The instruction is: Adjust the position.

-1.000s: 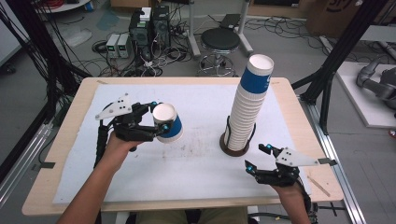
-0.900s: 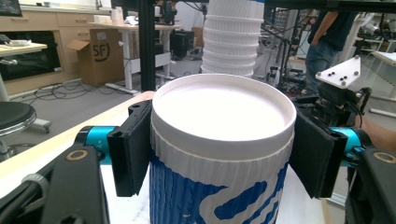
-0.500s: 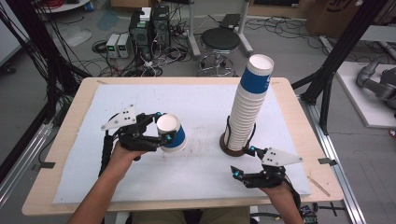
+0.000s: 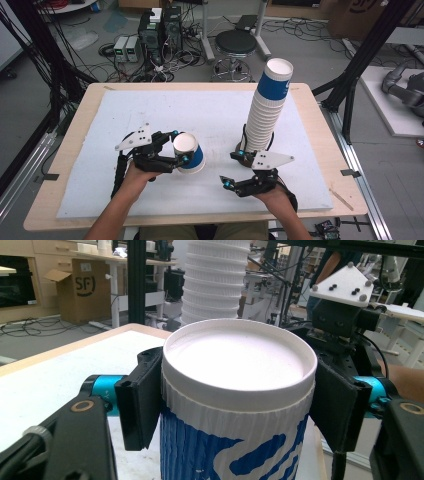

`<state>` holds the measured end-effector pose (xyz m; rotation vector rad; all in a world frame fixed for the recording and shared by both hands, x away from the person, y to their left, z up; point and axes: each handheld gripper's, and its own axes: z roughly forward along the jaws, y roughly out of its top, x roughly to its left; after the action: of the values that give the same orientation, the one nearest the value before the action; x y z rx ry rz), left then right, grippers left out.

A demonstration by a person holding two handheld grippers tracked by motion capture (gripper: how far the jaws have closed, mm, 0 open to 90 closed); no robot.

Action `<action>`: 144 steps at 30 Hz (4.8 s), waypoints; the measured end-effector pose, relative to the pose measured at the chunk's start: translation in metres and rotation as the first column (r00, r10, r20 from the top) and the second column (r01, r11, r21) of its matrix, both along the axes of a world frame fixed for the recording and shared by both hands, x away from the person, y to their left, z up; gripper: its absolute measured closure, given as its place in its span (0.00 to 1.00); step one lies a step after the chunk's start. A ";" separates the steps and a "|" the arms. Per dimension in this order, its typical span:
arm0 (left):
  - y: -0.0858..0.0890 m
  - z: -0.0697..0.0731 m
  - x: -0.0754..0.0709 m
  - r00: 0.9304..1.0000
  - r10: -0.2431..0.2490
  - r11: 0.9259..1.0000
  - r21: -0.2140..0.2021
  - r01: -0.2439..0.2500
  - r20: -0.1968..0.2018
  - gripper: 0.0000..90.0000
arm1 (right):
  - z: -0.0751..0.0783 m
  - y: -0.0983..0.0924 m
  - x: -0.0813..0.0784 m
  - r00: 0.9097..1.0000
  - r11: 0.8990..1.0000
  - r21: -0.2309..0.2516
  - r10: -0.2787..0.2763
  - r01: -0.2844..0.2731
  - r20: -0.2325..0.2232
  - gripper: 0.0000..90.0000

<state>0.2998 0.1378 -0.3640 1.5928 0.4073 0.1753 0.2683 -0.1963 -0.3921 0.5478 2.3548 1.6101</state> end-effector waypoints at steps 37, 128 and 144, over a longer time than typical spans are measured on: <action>-0.032 -0.013 -0.014 0.990 -0.139 0.990 0.008 0.139 0.024 0.34 | -0.013 0.042 0.007 0.987 0.987 0.004 0.159 -0.159 -0.034 0.25; -0.015 -0.013 0.000 0.971 -0.214 0.938 0.257 0.234 -0.106 0.33 | 0.037 0.015 0.016 0.983 0.971 -0.159 0.182 -0.177 0.018 0.24; -0.004 -0.022 -0.001 0.982 -0.179 0.976 0.118 0.185 -0.059 0.33 | 0.018 -0.008 0.012 0.996 0.996 0.017 0.088 -0.088 0.017 0.23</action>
<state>0.2988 0.1337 -0.3861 1.7489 0.2898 0.0215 0.2807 -0.2047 -0.3742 0.4381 2.3863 1.6678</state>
